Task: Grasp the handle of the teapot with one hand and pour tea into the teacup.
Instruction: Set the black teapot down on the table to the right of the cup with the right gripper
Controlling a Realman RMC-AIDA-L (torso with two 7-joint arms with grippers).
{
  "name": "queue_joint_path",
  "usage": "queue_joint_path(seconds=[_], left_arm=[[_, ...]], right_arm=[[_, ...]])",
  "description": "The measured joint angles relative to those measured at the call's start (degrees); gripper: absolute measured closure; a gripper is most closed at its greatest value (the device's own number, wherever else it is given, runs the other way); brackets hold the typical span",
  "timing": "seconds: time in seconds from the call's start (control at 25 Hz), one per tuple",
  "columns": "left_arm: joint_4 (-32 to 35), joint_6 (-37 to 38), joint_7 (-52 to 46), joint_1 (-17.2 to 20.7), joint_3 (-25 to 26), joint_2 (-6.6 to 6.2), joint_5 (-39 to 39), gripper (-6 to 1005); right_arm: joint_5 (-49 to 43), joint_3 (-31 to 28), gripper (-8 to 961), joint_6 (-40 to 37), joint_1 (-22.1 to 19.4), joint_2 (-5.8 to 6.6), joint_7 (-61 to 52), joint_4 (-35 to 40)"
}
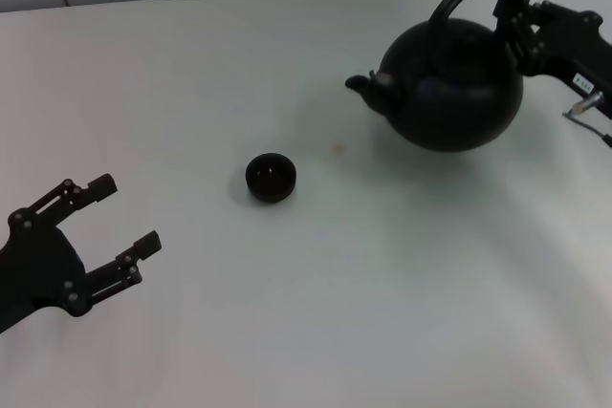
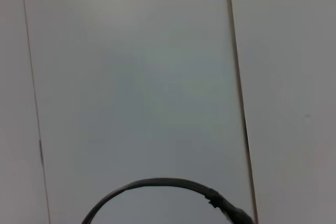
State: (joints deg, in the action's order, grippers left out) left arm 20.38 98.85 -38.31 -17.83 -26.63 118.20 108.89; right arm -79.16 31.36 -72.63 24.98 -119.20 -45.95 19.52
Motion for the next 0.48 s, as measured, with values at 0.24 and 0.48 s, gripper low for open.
queue_joint_path(seconds=[0.24, 0.48], left_arm=[[0.0, 0.0, 0.0, -0.1, 0.0, 0.00, 0.0, 194], [0.1, 0.0, 0.0, -0.1, 0.0, -0.01, 0.0, 193]], right_arm=[[0.8, -1.6, 867, 0.2, -0.3, -0.01, 6.3, -4.5], [0.9, -5.8, 866, 0.3, 0.1, -0.05, 15.5, -9.5]])
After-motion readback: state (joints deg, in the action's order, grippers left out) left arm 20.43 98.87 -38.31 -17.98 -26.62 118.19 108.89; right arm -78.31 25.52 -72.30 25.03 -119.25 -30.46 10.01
